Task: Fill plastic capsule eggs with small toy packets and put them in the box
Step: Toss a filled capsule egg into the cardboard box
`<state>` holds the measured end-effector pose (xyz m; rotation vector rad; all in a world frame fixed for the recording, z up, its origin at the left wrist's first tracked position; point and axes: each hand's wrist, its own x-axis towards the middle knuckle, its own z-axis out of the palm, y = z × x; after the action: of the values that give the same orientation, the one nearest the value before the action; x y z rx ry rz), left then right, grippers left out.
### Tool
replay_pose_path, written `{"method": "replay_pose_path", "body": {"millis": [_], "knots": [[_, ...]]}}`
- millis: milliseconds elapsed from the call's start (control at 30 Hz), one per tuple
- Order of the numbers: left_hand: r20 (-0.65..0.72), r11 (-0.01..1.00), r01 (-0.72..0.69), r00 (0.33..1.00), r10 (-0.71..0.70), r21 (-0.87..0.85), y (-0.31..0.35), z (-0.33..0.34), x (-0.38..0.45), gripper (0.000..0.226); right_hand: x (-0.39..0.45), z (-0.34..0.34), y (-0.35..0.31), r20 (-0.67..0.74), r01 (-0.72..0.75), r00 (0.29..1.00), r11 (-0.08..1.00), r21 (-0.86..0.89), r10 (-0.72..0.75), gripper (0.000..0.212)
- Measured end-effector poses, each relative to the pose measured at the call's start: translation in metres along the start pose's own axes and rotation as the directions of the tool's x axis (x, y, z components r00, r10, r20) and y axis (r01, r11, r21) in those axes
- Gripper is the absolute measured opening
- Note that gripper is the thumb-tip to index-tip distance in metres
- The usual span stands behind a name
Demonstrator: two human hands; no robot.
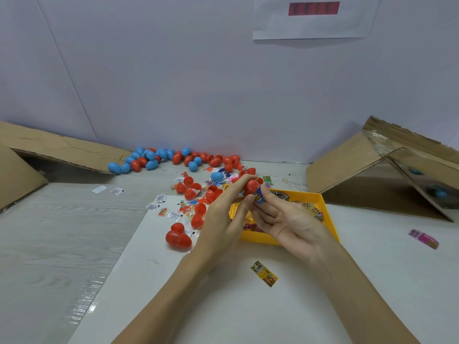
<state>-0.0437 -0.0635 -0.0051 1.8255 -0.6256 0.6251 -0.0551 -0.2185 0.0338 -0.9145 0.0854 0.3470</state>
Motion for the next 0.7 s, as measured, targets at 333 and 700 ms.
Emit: {"method": "replay_pose_path", "body": {"millis": [333, 700], "knots": [[-0.046, 0.987, -0.132, 0.990, 0.137, 0.097, -0.004, 0.000, -0.001, 0.043, -0.006, 0.010, 0.001, -0.013, -0.042, 0.999, 0.996, 0.075, 0.043, 0.017], [-0.070, 0.989, -0.126, 0.989, 0.132, 0.077, -0.003, 0.002, -0.003, 0.042, -0.010, 0.013, 0.001, -0.047, -0.010, 0.999, 0.999, 0.031, 0.011, 0.029]]}}
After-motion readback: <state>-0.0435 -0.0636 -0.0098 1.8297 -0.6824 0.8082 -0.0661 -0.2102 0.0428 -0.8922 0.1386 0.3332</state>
